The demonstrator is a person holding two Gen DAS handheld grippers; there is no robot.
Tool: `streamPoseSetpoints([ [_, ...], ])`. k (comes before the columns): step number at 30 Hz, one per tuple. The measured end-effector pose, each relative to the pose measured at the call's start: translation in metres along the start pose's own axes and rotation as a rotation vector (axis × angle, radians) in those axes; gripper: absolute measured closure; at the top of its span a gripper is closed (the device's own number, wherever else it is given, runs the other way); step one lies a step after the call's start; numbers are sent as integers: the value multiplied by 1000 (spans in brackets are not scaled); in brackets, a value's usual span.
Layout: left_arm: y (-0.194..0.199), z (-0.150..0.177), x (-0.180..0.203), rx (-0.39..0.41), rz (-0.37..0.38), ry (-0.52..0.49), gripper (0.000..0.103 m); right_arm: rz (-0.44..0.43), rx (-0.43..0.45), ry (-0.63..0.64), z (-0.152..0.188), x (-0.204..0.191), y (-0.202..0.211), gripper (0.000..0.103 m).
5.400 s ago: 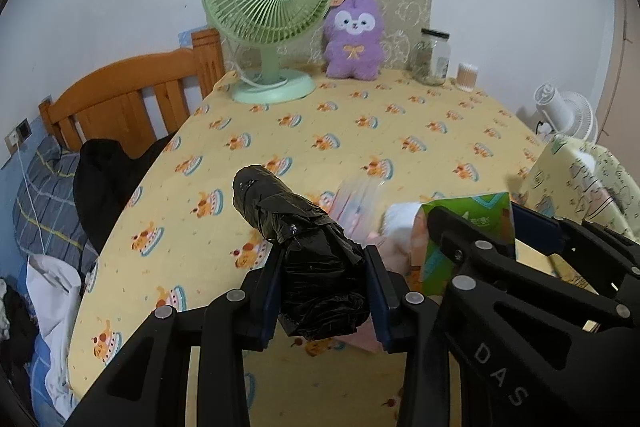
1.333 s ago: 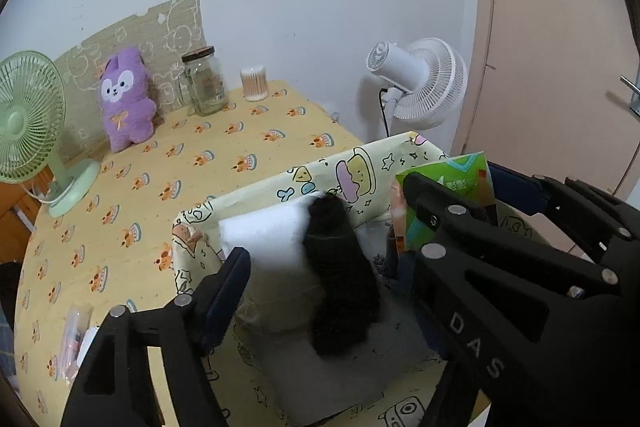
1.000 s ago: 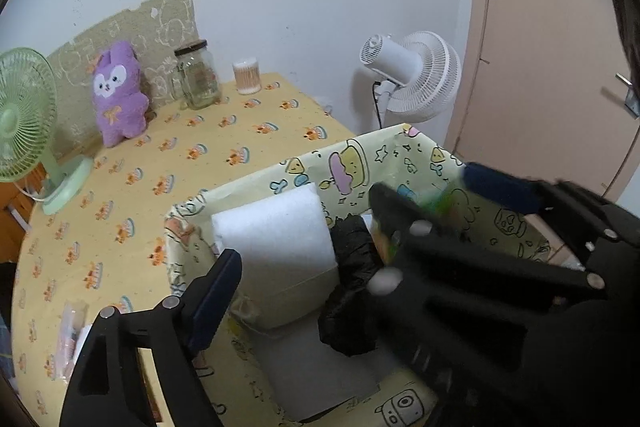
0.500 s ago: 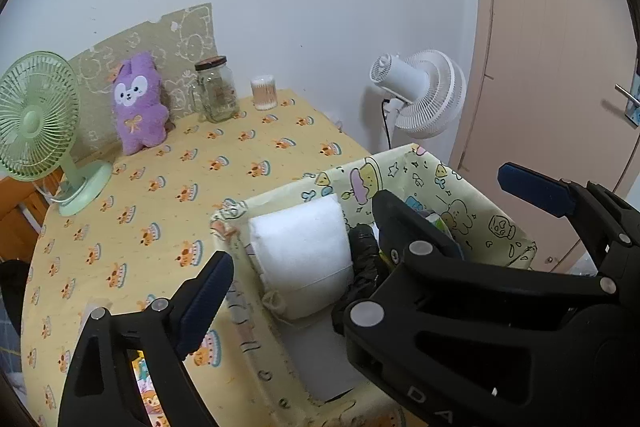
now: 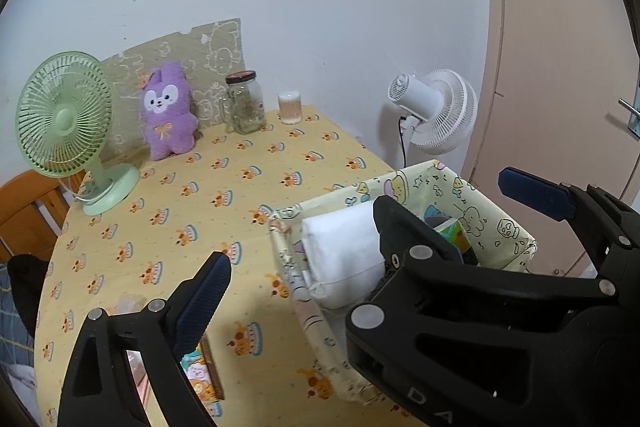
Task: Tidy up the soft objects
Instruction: 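Open both tools and withdraw them from the box toward the remaining items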
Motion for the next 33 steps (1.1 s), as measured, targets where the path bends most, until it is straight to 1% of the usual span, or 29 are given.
streamPoseSetpoints([
  [16, 39, 9, -40, 58, -38, 34, 7, -25, 46, 39, -6, -45, 28, 11],
  [33, 60, 30, -81, 92, -91, 69, 9, -89, 85, 81, 3, -97, 38, 11],
])
Point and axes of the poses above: each gripper's, at about its wrist camera, not at the fingertips, and y roughly against the way its jaws point, x to its right, z to its underside, the point moved 1 cm from there along -y, roughly the way its jaws point, and after that the axes turned 3 degrees about z, right-handed, at the moved point
